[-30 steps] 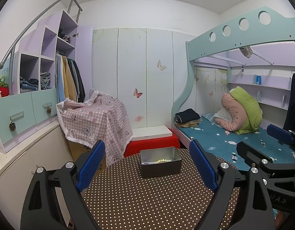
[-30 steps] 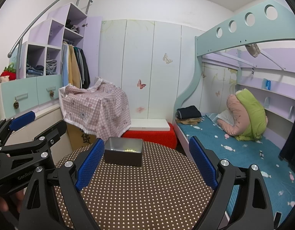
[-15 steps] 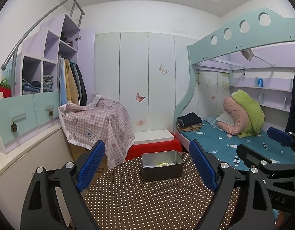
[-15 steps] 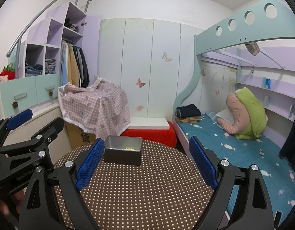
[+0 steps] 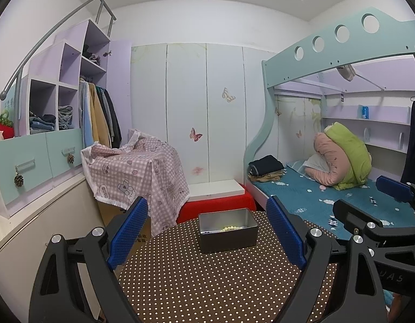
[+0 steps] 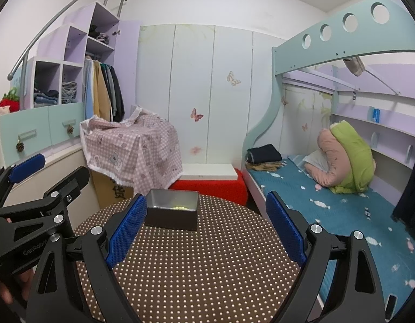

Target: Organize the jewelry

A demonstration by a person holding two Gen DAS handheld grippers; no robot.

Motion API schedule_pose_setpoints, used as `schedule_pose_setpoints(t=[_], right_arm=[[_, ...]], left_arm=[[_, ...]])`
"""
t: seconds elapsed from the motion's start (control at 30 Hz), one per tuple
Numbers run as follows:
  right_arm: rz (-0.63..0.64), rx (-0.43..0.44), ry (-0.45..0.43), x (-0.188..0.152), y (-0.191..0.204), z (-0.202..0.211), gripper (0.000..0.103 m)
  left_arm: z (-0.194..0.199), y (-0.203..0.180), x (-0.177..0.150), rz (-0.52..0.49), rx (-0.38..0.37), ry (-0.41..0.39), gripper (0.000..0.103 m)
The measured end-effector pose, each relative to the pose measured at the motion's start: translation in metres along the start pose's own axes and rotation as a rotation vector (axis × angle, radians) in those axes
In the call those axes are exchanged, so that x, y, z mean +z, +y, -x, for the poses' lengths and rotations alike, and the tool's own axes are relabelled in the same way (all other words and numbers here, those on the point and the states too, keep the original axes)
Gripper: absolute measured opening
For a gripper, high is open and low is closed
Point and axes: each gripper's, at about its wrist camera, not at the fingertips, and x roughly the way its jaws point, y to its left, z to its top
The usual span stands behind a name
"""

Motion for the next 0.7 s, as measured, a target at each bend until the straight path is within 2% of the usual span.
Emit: schedule_pose_setpoints(t=[0.7], right_arm=[[0.0,-0.002,-0.001,-0.0004,0.0009,-0.0003,0.087]], left_arm=[[-0.0006,0.0003,-0.0008,-0.002,0.001,0.001,0.087]])
